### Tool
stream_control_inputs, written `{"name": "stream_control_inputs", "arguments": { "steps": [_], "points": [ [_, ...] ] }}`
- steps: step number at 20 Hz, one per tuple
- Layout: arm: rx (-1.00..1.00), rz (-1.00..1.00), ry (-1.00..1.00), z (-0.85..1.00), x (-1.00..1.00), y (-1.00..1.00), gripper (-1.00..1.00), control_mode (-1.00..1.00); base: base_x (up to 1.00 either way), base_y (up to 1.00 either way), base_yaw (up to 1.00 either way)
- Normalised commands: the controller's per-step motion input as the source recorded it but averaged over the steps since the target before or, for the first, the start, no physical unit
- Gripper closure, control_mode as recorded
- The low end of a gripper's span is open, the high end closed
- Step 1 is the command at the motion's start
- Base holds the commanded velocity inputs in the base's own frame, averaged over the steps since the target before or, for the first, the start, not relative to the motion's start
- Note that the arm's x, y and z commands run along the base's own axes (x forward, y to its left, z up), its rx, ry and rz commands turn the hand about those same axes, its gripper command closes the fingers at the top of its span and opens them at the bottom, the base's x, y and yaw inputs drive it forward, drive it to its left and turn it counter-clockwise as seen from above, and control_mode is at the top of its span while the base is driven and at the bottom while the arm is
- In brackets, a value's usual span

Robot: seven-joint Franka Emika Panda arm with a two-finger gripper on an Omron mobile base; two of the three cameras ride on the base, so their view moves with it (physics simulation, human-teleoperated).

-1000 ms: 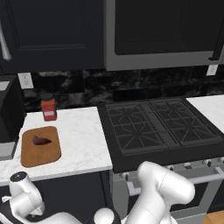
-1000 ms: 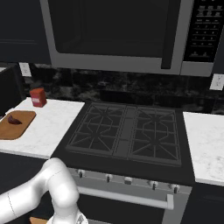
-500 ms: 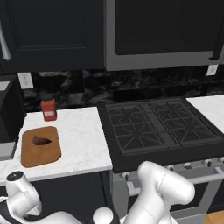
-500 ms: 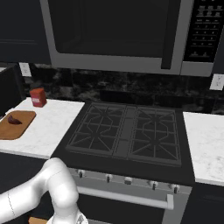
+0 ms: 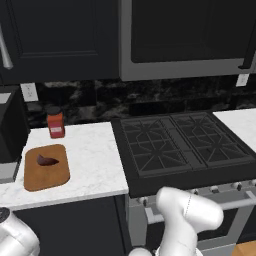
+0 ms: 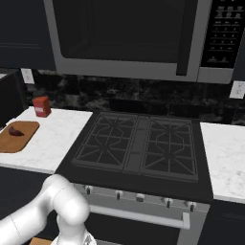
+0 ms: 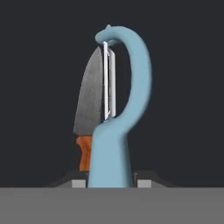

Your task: Place the appropriate cutting tool for cutting the potato skin on the cutting board.

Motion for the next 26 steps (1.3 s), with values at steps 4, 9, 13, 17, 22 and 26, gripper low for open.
{"name": "stream_control_inputs", "arguments": {
  "steps": [4,9,13,17,22,26],
  "points": [
    [0.00,-0.19,0.00,1.00,0.00,-0.32,1.00,-1.00,0.00,0.00,0.00],
    [0.01,-0.18,0.00,1.00,0.13,-0.67,1.00,-1.00,0.00,0.00,0.00],
    [0.02,-0.17,0.00,1.00,0.37,-0.80,1.00,-1.00,0.00,0.00,0.00],
    [0.01,-0.18,0.00,1.00,0.86,-0.79,1.00,-1.00,0.00,0.00,0.00],
    [0.00,-0.18,0.07,0.36,1.00,-0.23,1.00,-1.00,0.00,0.00,0.00],
    [0.00,-0.14,0.00,0.00,1.00,0.06,1.00,-1.00,0.00,0.00,0.00]
  ]
}}
